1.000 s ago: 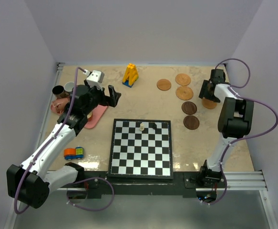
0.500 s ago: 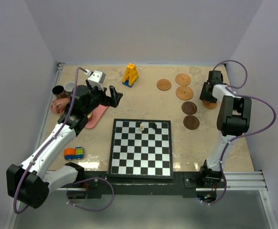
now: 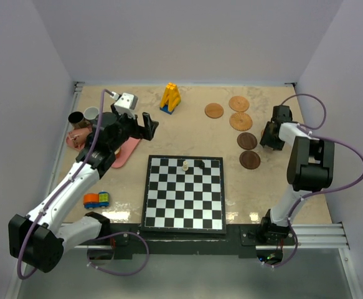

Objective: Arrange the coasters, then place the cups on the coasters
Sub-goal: Move the coaster to the center of the board.

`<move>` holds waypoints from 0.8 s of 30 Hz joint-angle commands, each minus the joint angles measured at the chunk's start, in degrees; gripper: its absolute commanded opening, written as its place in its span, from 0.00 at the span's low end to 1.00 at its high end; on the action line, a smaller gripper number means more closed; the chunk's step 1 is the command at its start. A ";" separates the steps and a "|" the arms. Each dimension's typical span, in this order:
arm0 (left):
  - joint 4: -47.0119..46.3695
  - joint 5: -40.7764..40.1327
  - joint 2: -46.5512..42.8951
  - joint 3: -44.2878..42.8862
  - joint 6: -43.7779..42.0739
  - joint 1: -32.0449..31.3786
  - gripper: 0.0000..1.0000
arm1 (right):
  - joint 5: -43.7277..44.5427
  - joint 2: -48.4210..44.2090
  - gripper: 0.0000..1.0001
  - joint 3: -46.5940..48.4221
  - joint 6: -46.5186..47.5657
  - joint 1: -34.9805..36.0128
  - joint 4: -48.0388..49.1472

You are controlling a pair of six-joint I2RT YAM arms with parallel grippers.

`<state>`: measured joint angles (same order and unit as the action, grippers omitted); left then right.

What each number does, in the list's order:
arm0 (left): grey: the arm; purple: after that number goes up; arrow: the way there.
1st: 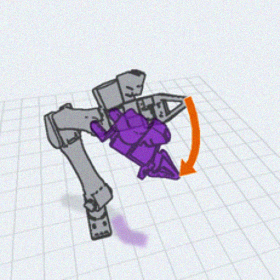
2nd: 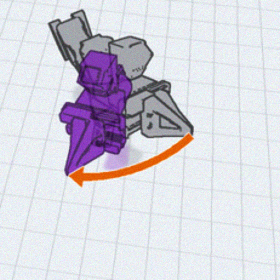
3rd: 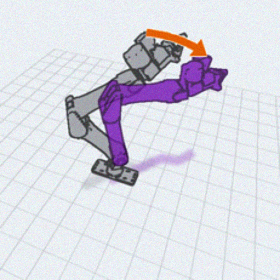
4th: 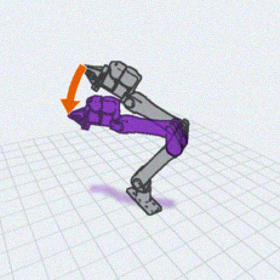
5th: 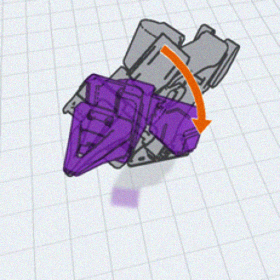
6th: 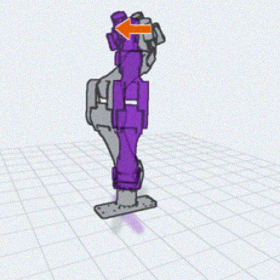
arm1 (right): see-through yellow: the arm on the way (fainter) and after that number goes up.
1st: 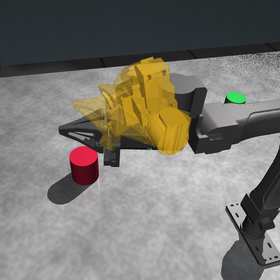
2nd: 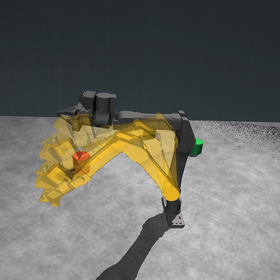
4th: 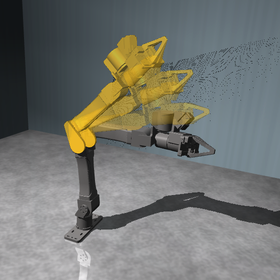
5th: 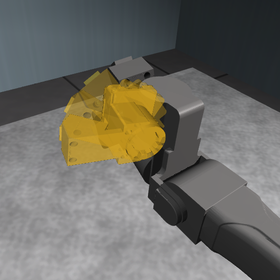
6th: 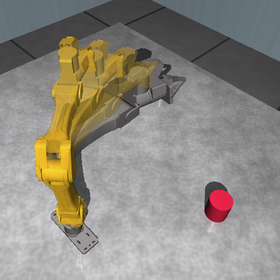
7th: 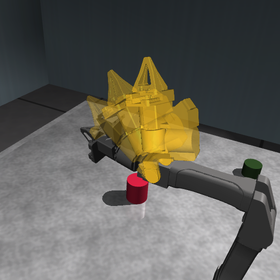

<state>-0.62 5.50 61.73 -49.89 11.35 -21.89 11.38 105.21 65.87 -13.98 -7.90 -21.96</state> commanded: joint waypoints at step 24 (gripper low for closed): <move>-3.07 -1.98 -3.90 0.58 -1.60 -0.17 0.98 | -2.76 5.17 0.81 21.58 3.69 -0.27 3.05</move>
<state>-0.78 4.21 59.11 -49.76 11.11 -21.89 9.43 106.43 84.05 -13.85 -7.94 -22.72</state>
